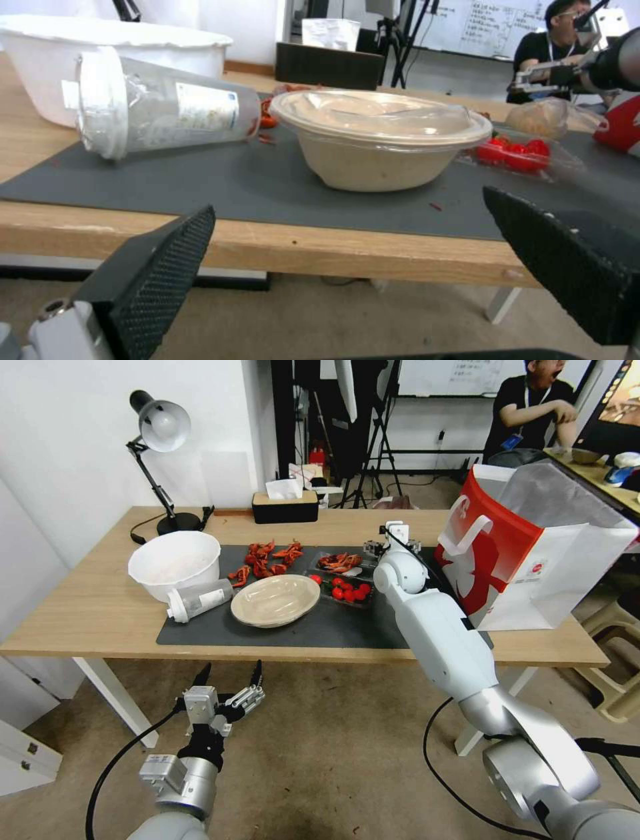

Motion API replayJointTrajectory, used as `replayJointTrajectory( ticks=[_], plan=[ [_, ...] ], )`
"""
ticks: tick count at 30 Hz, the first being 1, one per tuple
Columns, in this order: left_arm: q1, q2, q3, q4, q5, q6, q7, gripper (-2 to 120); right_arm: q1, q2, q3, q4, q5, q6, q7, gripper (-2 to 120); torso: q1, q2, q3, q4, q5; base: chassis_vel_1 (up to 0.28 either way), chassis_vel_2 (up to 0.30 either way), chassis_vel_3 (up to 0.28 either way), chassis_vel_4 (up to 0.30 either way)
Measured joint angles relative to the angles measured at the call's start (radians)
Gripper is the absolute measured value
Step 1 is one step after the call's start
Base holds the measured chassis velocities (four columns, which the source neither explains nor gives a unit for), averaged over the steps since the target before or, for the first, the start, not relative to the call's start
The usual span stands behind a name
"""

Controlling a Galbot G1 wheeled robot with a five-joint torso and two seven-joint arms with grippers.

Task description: Pick up the trash from the table and place it into the takeout bag.

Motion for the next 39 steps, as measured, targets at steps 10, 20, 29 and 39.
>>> replayJointTrajectory(
  ticks=[10,20,29,39],
  plan=[
    [0.002,0.000,-0.002,0.000,-0.001,-0.001,-0.001,100,0.079,0.027,0.018,-0.181,-0.021,0.037,-0.069,100,0.000,0.000,0.000,-0.0002,0.0001,0.000,0.000,0.000,0.000],
    [0.002,0.003,0.002,0.003,-0.002,-0.002,-0.002,100,0.123,0.049,0.040,-0.309,-0.049,0.032,-0.118,100,0.000,0.000,0.000,-0.0001,0.0001,0.000,0.000,0.000,0.000],
    [0.002,0.004,0.004,0.003,-0.003,-0.002,-0.002,100,0.125,0.054,0.054,-0.339,-0.055,0.027,-0.128,100,0.000,0.000,0.000,-0.0001,0.0002,0.000,0.000,0.000,0.000],
    [0.002,0.003,0.007,0.005,-0.004,-0.001,-0.003,100,0.103,0.049,0.057,-0.316,-0.045,0.014,-0.138,71,0.000,0.000,0.000,0.0002,0.0001,0.000,0.000,0.000,0.000]
  ],
)
